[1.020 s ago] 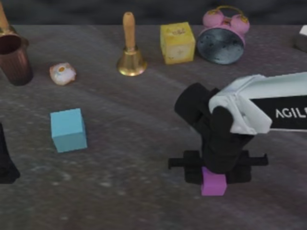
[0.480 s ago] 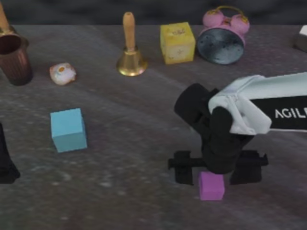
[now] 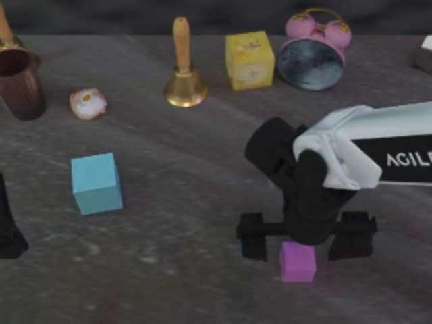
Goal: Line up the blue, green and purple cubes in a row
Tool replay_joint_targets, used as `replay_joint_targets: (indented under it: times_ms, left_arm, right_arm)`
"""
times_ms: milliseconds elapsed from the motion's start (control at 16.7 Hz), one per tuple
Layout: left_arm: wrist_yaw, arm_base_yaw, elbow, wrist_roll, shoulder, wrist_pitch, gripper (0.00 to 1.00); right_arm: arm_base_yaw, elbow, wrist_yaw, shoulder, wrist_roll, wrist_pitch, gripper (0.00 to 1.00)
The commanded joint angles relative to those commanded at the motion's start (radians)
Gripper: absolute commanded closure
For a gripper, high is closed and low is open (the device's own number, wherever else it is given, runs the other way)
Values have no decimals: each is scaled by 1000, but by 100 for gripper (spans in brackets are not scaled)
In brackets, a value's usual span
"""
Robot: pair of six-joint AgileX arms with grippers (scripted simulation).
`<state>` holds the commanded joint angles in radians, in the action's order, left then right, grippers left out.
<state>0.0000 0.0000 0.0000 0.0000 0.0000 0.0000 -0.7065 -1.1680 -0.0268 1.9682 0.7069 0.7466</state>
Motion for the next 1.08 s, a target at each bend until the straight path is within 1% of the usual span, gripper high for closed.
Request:
replay_joint_targets:
  times_ms: [120, 420, 540, 780, 900, 1080]
  left_arm:
    - [0, 0, 0, 0, 0, 0, 0]
    - [0, 0, 0, 0, 0, 0, 0]
    - [0, 0, 0, 0, 0, 0, 0]
    - [0, 0, 0, 0, 0, 0, 0]
    - [0, 0, 0, 0, 0, 0, 0]
    - [0, 0, 0, 0, 0, 0, 0]
  right_arm:
    - [-5, -26, 0, -16, 0, 38, 0]
    - [-12, -123, 1, -97, 4, 230, 0]
    - [-12, -139, 1, -116, 2, 257, 0]
    - [-6, -139, 1, -111, 0, 255, 0]
    - [19, -173, 2, -86, -34, 268, 0]
    - [111, -287, 5, -5, -158, 308, 0]
